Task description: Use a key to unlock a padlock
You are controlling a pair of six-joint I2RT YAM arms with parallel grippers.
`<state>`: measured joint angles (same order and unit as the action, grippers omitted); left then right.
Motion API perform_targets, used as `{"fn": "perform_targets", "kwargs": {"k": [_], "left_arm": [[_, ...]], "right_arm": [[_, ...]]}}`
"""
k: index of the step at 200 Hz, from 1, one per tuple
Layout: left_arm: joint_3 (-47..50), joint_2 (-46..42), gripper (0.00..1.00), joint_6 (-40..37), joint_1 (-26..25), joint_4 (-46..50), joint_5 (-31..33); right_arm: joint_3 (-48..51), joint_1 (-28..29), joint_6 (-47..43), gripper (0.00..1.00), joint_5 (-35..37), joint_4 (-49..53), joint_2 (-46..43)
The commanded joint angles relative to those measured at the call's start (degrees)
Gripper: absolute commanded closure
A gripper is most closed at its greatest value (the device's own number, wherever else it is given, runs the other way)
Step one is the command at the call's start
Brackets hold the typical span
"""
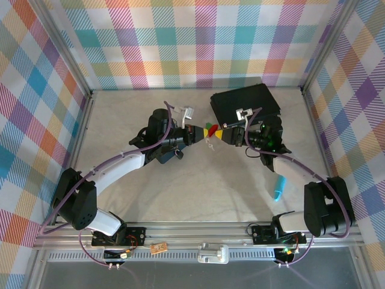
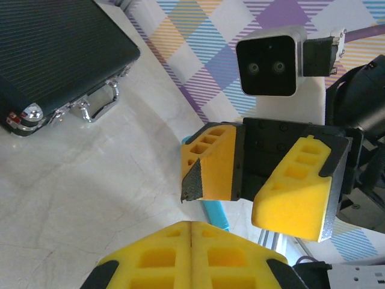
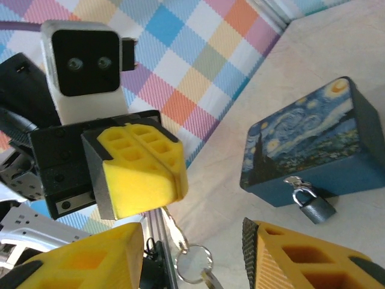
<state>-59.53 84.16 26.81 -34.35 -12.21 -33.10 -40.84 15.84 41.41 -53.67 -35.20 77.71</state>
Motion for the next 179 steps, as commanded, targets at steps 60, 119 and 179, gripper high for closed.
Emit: {"fn": "perform_targets", "kwargs": {"k": [60, 119, 179], "left_arm": [[0.75, -0.04, 1.00, 3.32, 0.38, -8.28, -2.13], [1.63, 0.06, 1.00, 5.18, 0.42, -10.63, -2.05], [3.60, -0.11, 1.00, 7.56, 0.42, -14.17, -0.66]], "right_arm": [[2.65, 3.53, 1.12, 0.57, -2.94, -9.63, 0.77], [3.73, 4.36, 5.37, 0.66, -2.58, -16.34, 2.83], [3.84, 4.82, 7.45, 0.79, -2.17, -19.25, 4.42]]}}
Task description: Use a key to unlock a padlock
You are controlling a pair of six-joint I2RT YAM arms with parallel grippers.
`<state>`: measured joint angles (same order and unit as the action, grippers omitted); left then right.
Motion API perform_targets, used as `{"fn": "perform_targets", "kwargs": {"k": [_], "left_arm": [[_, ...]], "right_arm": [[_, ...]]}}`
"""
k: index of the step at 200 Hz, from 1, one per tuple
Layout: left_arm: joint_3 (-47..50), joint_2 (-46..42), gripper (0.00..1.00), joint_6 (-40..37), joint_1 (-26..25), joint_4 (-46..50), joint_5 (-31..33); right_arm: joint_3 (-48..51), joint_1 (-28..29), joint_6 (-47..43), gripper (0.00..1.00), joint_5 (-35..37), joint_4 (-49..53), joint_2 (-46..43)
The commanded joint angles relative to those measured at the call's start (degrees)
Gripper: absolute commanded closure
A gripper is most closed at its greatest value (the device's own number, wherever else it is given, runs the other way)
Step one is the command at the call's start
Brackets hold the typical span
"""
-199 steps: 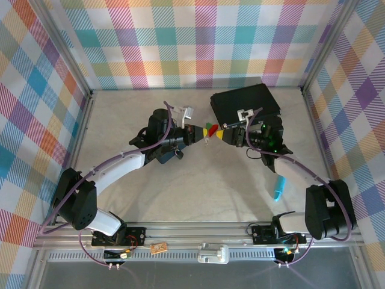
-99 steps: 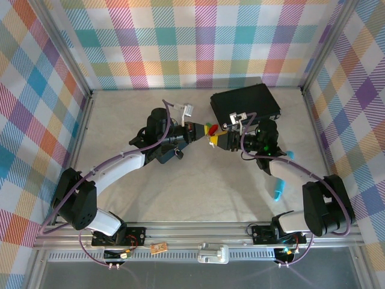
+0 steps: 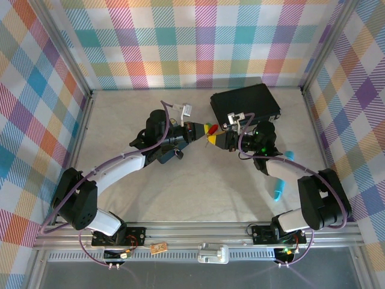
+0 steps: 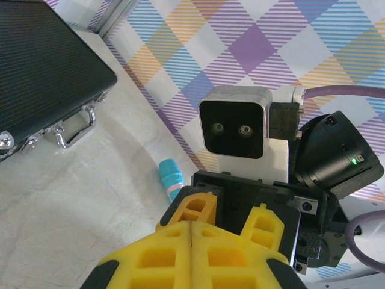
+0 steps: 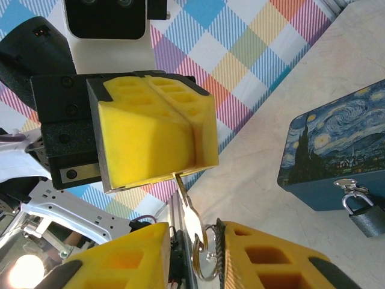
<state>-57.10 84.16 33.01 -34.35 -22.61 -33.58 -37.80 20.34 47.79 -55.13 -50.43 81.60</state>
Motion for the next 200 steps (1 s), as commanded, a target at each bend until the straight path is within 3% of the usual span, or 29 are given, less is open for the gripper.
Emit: {"fn": "perform_targets", "kwargs": {"k": [1, 45, 90, 145, 175, 189, 200], "left_arm": [[1.23, -0.13, 1.00, 1.40, 0.42, -3.80, -0.13], [2.23, -0.07, 1.00, 2.78, 0.33, -5.72, -0.17], [3.37, -0.65, 1.00, 3.33, 0.33, -6.79, 0.28], [3.83, -0.55, 1.00, 3.98, 0.36, -8.14, 0.92], [3.93, -0.63, 1.00, 4.16, 0.33, -8.84, 1.33], [4.18, -0.73, 1.00, 4.46, 0.38, -9.23, 1.40], [4.25, -0.90, 1.00, 4.48, 0.33, -9.23, 1.59]], "right_arm": [[0.84, 0.32, 1.07, 0.79, -0.74, -4.08, 0.55], [1.41, 0.31, 3.86, 0.85, 0.43, -7.60, 1.93], [1.48, 0.40, 6.78, 0.74, 1.13, -11.64, 3.56], [0.95, 1.24, 8.00, 0.74, 0.93, -13.20, 4.90], [0.96, 1.46, 8.77, 0.88, 0.80, -13.80, 5.73], [1.13, 1.45, 9.01, 1.00, 1.29, -14.25, 5.89], [1.26, 1.46, 8.94, 1.00, 1.55, -14.42, 6.02]]}}
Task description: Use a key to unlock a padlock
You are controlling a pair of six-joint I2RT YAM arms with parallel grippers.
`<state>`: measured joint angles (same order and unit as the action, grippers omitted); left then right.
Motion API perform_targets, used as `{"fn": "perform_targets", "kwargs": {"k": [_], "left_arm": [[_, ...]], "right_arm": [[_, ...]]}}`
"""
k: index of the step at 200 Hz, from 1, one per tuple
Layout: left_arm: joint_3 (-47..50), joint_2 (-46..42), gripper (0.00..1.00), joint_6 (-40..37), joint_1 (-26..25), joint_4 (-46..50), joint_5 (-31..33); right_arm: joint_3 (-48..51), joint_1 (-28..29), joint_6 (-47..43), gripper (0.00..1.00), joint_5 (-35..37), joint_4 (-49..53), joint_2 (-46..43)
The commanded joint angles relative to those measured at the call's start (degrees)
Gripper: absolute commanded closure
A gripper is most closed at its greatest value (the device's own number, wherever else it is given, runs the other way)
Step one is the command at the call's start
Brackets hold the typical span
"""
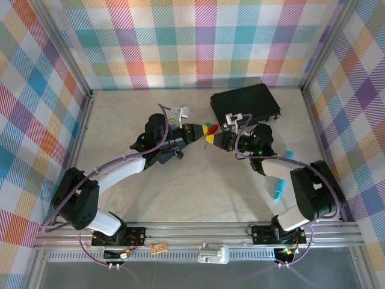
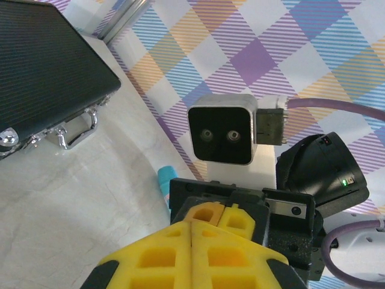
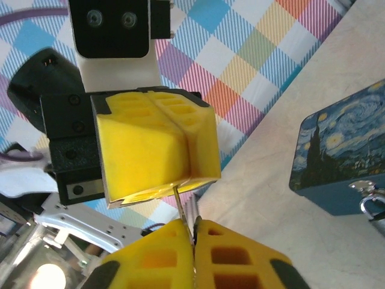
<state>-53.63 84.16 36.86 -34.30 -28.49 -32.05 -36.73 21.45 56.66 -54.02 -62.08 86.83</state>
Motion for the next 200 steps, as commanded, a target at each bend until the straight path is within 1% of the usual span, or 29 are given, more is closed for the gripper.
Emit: {"fn": "perform_targets", "kwargs": {"k": [1, 27, 43, 51, 63, 67, 72, 75, 96, 113, 125, 146, 163, 181, 200], "left_arm": [[0.79, -0.91, 1.00, 0.69, 0.29, -3.34, 0.10], [1.42, -2.19, 1.00, -0.01, 0.30, -2.31, 1.49], [1.74, -3.38, 1.00, -0.82, 0.37, -0.66, 3.76], [2.02, -4.06, 0.83, -0.99, 0.44, 0.43, 5.53], [2.84, -5.46, 0.50, -0.79, 0.79, 1.94, 9.33], [3.21, -5.96, 0.44, -0.68, 0.96, 2.36, 10.52], [3.70, -6.69, 0.39, -0.41, 1.14, 2.99, 11.94], [3.90, -7.01, 0.37, -0.17, 1.29, 3.71, 13.06], [5.33, -9.60, 0.35, 0.89, 1.96, 7.96, 18.55], [6.60, -11.33, 0.34, 2.22, 1.87, 12.50, 22.39], [7.93, -12.38, 0.34, 3.30, 1.23, 15.50, 25.03], [10.65, -13.80, 0.34, 4.72, -1.86, 20.93, 32.08], [13.03, -14.05, 0.34, 8.38, -4.28, 24.12, 37.20], [15.51, -12.39, 0.33, 12.49, -5.02, 23.61, 38.30], [16.10, -9.45, 0.34, 12.73, -5.42, 21.15, 38.21]], "right_arm": [[0.18, 0.35, 0.09, 1.00, 0.51, -2.78, 0.80], [0.38, 0.26, -0.52, 1.00, 1.55, -1.86, 0.67], [-0.07, 0.26, -1.58, 1.00, 1.53, 0.26, 0.52], [-0.34, 0.26, -2.46, 1.00, 1.76, 2.01, 0.30], [-0.89, 0.21, -4.90, 1.00, 2.26, 6.35, -0.44], [-1.01, 0.25, -6.06, 1.00, 2.65, 8.13, -0.84], [-1.26, 0.26, -7.74, 1.00, 3.41, 11.06, -1.49], [-1.33, 0.26, -8.69, 1.00, 3.77, 12.83, -1.82], [-2.83, 0.28, -16.85, 1.00, 8.28, 28.28, -4.87], [-4.52, 0.26, -23.02, 1.00, 14.94, 41.73, -7.08], [-5.68, 0.26, -26.51, 1.00, 19.61, 49.19, -8.11], [-5.98, 0.26, -31.06, 1.00, 26.50, 57.21, -10.01], [-6.63, 0.26, -33.99, 1.00, 32.19, 63.66, -10.95], [-7.03, 0.30, -35.54, 1.00, 36.32, 68.29, -11.55], [-6.89, 0.26, -36.15, 1.00, 37.32, 70.30, -12.09]]}}
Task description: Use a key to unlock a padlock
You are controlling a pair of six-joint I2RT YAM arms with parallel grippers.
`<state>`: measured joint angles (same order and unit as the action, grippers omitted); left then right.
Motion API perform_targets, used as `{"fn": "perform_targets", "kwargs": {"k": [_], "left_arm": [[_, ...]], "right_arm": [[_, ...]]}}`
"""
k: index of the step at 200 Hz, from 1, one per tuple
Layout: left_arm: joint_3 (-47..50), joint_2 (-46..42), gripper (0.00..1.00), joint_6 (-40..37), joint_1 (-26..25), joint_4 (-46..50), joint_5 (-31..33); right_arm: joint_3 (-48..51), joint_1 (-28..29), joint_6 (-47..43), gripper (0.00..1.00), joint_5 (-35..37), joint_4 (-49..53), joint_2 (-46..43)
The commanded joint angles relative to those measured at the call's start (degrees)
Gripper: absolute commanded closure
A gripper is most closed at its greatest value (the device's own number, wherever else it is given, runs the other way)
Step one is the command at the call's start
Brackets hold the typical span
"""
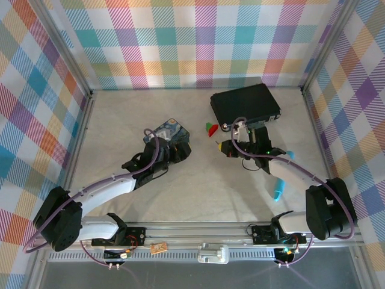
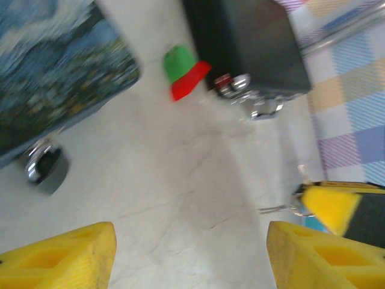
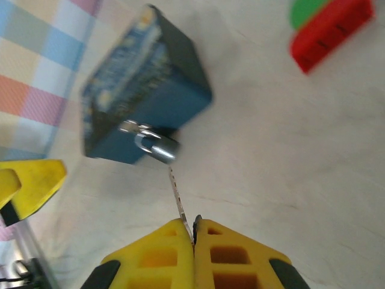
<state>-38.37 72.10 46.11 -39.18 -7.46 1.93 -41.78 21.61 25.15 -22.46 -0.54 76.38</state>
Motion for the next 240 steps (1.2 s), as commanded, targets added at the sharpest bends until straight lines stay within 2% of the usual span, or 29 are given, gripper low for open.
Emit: {"fn": "perform_targets", "kwargs": {"k": [1, 35, 64, 105, 131, 162, 188, 240], "left_arm": [[0.75, 2.83, 0.34, 3.43, -0.59, 0.15, 4.31], [-2.45, 8.42, 0.33, 0.28, -0.55, 0.22, 7.56], [-3.77, 12.24, 0.32, 0.93, -0.55, 0.37, 10.72], [-7.00, 14.87, 0.31, -3.50, 1.38, 7.13, 17.68], [-7.85, 16.29, 0.30, -9.92, 4.10, 5.30, 17.50], [-9.32, 18.30, 0.28, -15.35, 5.60, 2.85, 14.27], [-8.84, 20.46, 0.28, -13.30, 5.29, 1.02, 10.11], [-7.44, 25.16, 0.30, -12.16, 4.37, -4.05, 14.63]], "right_arm": [[-1.83, 0.10, -4.61, 1.00, 5.80, 8.78, -1.61], [-2.63, 0.10, -4.49, 1.00, 4.37, 10.07, -1.29], [-2.71, 0.10, -4.09, 1.00, 5.36, 9.45, -1.48], [-2.54, 0.10, -3.17, 1.00, 5.23, 7.39, -1.98], [-3.20, 0.10, -3.22, 1.00, 4.00, 7.24, -1.62], [-2.61, 0.13, -2.28, 1.00, 2.37, 6.47, -2.08], [-1.02, 0.10, -0.53, 1.00, 1.31, 5.03, -3.82], [1.61, 0.19, 1.13, 1.00, -0.02, 2.83, -7.63]]}}
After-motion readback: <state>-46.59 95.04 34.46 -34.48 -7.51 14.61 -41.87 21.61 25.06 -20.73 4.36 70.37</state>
